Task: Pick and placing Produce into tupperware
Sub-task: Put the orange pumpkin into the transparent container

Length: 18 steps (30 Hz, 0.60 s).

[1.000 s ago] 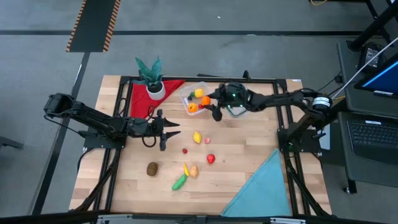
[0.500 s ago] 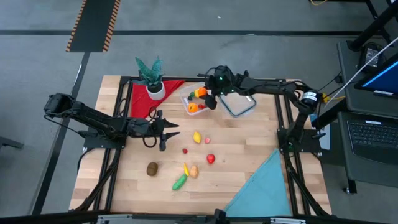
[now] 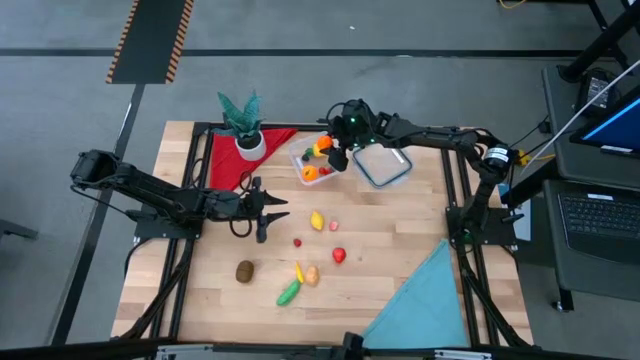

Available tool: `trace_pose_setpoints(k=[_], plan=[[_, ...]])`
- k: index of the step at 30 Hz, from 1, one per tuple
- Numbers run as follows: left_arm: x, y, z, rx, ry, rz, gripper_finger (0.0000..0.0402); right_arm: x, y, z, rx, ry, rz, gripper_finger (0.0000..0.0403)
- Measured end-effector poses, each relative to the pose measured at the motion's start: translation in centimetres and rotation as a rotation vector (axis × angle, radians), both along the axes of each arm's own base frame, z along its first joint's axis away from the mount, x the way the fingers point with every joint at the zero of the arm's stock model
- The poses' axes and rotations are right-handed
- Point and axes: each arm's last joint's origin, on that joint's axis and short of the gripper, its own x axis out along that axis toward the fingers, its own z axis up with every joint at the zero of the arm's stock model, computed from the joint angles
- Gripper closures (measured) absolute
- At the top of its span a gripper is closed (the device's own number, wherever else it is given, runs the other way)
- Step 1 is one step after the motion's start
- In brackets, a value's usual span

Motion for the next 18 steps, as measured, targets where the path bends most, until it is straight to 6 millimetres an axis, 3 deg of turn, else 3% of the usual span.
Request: trace_pose_setpoints(k=[8, 18], plan=[[0.0, 0.0, 0.0, 0.000, 0.000, 0.000, 0.0260, 0.0, -0.3, -0.2, -0.029, 0.012, -0.018, 0.0156], [0.0, 0.0, 0.0, 0.000, 0.002, 0.000, 0.0260, 1.7, -1.2, -4.9, 0.020, 0.109, -0.014, 0.0156]])
